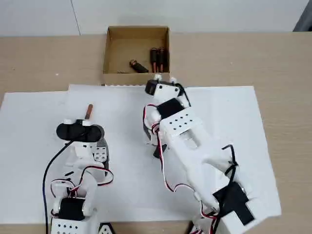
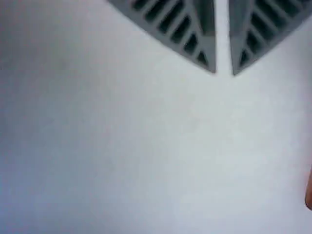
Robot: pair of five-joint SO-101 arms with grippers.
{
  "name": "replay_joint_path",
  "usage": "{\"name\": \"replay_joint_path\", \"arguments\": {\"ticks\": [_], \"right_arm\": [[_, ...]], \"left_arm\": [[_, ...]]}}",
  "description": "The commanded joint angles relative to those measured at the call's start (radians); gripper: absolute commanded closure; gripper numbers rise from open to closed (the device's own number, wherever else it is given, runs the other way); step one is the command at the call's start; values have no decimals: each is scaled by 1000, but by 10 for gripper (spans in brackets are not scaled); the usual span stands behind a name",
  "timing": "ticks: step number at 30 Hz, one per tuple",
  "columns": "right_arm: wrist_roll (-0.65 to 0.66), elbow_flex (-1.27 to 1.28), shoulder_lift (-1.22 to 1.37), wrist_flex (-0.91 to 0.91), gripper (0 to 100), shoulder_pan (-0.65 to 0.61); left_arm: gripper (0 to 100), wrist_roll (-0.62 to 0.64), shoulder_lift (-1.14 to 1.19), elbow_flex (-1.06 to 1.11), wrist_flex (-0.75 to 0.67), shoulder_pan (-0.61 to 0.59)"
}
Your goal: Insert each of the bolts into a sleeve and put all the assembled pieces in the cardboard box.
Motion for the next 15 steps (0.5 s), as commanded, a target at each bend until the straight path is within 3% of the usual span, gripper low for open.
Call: {"name": "replay_joint_path", "arguments": {"ticks": [1,8,15], "right_arm": [[-46,6,-39,-45,870,-31],[-127,9,54,-48,870,-51],[-129,6,114,-54,873,-51]], "left_arm": [[994,5,-9,-4,8,-3],[994,5,-9,-4,8,-3],[994,5,-9,-4,8,-5]]}}
